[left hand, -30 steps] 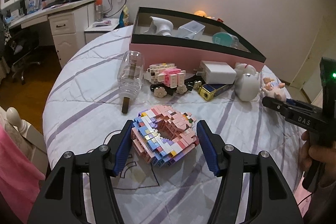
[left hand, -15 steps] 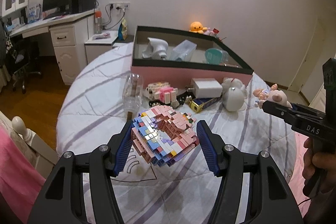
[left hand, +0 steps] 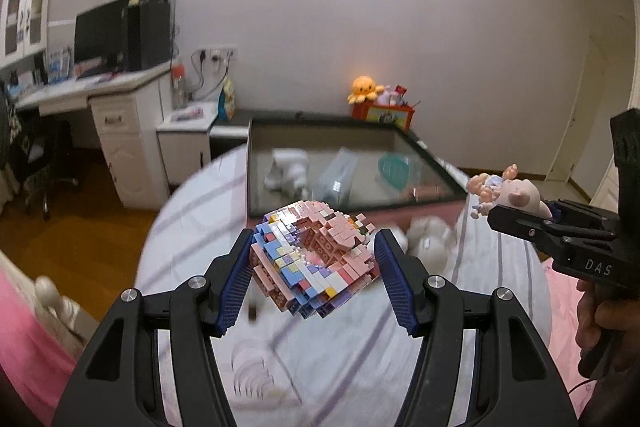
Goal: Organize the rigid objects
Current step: 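Lift the block figure and pig doll toward the pink box, then lower the block figure and pig doll into the box and release both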
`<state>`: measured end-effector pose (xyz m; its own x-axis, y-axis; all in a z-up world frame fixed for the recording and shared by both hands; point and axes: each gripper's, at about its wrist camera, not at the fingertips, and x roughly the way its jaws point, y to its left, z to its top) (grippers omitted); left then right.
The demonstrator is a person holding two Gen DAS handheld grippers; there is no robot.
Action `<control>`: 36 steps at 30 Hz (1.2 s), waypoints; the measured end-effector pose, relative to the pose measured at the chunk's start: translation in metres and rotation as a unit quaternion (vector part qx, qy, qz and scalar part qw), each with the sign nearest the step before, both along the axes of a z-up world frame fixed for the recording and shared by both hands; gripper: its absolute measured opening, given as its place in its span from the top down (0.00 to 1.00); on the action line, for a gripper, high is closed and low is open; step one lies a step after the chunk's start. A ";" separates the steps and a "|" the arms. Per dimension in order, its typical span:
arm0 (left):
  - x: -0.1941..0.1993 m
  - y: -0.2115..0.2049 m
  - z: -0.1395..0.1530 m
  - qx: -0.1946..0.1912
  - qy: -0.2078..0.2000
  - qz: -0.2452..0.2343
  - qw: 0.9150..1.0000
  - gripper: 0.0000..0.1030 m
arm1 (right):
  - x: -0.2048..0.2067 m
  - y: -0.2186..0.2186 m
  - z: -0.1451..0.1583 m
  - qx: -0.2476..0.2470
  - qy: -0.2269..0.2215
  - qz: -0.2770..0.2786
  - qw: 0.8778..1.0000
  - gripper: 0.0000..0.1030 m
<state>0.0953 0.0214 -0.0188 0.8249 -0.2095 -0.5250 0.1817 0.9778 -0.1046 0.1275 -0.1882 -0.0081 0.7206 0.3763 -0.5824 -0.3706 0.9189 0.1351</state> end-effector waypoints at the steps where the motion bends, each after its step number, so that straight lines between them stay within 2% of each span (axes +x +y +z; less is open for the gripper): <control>1: 0.007 -0.001 0.004 0.001 -0.003 -0.001 1.000 0.40 | 0.008 0.001 0.006 0.001 -0.004 0.002 1.000 0.57; 8: 0.085 -0.014 0.024 0.014 -0.003 -0.014 1.000 0.40 | 0.085 0.009 0.021 0.002 0.006 0.002 1.000 0.57; 15: 0.176 -0.032 0.005 0.014 0.046 -0.020 0.999 0.40 | 0.162 0.016 -0.011 -0.006 0.063 -0.009 0.998 0.57; 20: 0.210 -0.039 -0.016 0.012 0.074 -0.022 0.997 0.40 | 0.186 0.010 -0.034 -0.006 0.089 -0.019 0.996 0.57; 23: 0.219 -0.043 -0.024 0.019 0.084 -0.020 0.996 0.40 | 0.191 0.006 -0.038 -0.005 0.089 -0.029 0.996 0.56; 24: 0.221 -0.044 -0.026 0.021 0.087 -0.018 0.996 0.40 | 0.191 0.005 -0.038 -0.005 0.087 -0.032 0.996 0.51; 25: 0.222 -0.043 -0.028 0.023 0.090 -0.014 0.996 0.39 | 0.191 0.002 -0.038 -0.002 0.086 -0.036 0.996 0.32; 26: 0.222 -0.043 -0.029 0.024 0.091 -0.012 0.995 0.33 | 0.191 0.001 -0.036 0.001 0.083 -0.039 0.996 0.21; 27: 0.220 -0.044 -0.029 0.026 0.090 -0.007 0.996 0.27 | 0.188 -0.002 -0.033 0.004 0.076 -0.041 0.996 0.14; 28: 0.219 -0.044 -0.028 0.025 0.086 -0.004 0.996 0.14 | 0.186 -0.003 -0.031 0.005 0.074 -0.041 0.996 0.14; 30: 0.209 -0.037 -0.021 0.021 0.068 0.007 0.997 0.04 | 0.179 -0.007 -0.027 0.007 0.071 -0.049 0.996 0.14; 36: 0.175 -0.019 -0.006 0.013 0.044 0.023 0.999 0.03 | 0.148 -0.021 -0.016 0.013 0.054 -0.084 0.995 0.14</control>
<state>0.2706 0.0028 -0.0247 0.7841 -0.1577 -0.6003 0.1273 0.9875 -0.0932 0.2751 -0.2087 -0.0237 0.7084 0.2713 -0.6516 -0.1938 0.9625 0.1901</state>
